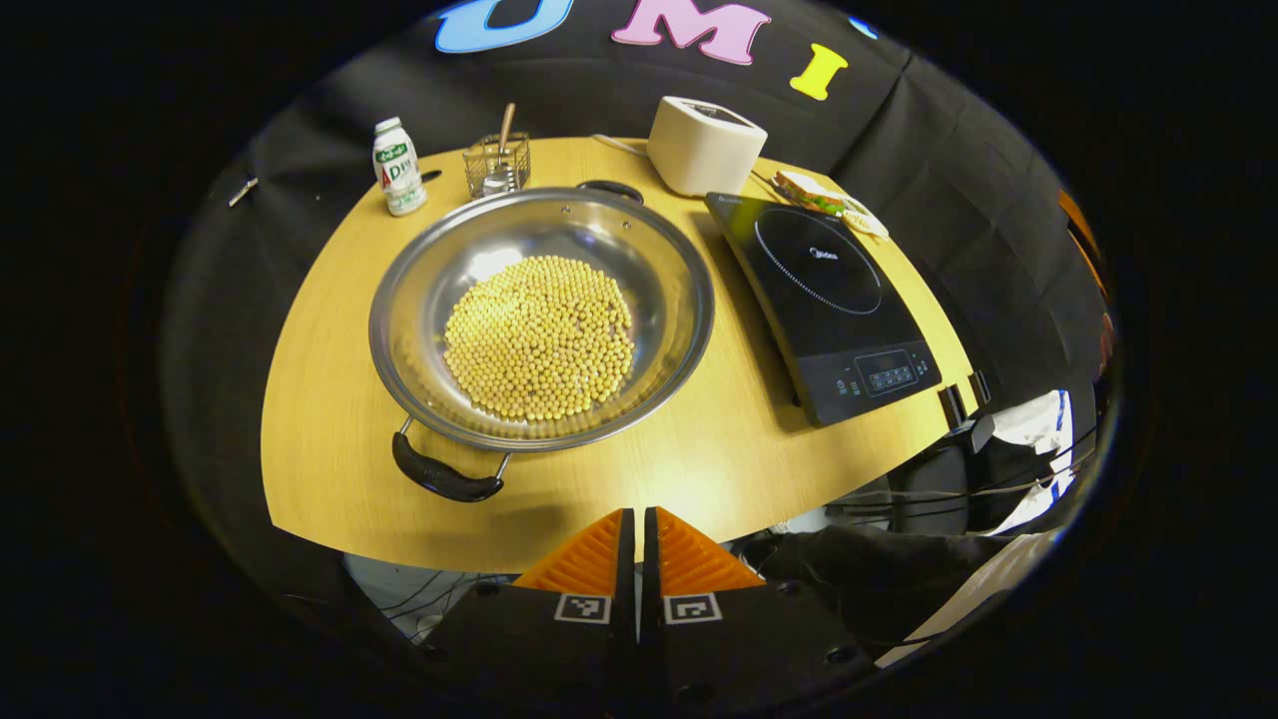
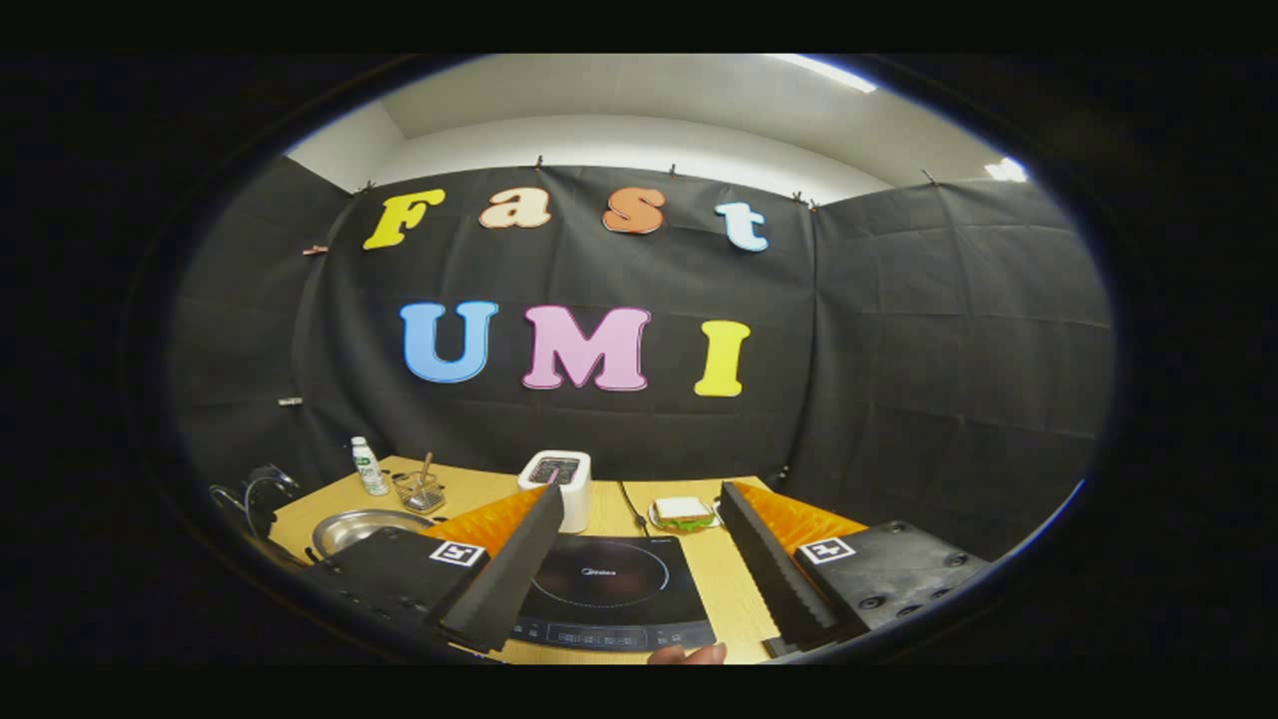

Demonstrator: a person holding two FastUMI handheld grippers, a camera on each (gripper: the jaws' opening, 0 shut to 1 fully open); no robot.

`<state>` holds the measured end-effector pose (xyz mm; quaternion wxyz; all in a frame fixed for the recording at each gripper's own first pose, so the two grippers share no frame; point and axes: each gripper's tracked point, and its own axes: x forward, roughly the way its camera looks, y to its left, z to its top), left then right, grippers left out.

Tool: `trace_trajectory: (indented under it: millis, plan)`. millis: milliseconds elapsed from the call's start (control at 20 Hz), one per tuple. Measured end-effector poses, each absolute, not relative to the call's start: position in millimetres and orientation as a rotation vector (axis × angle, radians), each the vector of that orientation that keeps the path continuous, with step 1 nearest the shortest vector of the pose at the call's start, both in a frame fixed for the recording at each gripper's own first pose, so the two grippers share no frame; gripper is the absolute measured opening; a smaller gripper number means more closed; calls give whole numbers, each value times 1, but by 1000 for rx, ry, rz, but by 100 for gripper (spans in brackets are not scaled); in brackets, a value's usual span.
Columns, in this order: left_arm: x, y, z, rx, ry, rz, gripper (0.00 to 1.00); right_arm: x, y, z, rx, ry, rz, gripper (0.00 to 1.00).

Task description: First push the handle of the pot to place it horizontally, then grasp the pot with both hands and set it on the induction cooktop.

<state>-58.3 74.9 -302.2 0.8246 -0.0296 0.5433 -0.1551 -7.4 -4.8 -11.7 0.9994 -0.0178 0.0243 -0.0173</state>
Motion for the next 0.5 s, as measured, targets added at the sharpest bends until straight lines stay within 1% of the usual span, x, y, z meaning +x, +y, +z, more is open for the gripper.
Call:
trace_trajectory:
  millis: [100,300,350,400,500]
  plan:
    - [-53,87,-311,-56,1190,-323,5,-9,-4,-12,-33,49,-35,100]
    - [-39,107,-322,-31,1215,-291,5,-8,-4,-12,-35,50,-33,96]
    - [-36,109,-323,-26,1213,-288,5,-9,-4,-12,-38,52,-35,99]
    - [-34,112,-323,-20,1210,-285,5,-10,-6,-14,-40,54,-36,98]
    - [-29,118,-328,-7,1211,-275,5,-10,-7,-15,-40,58,-39,98]
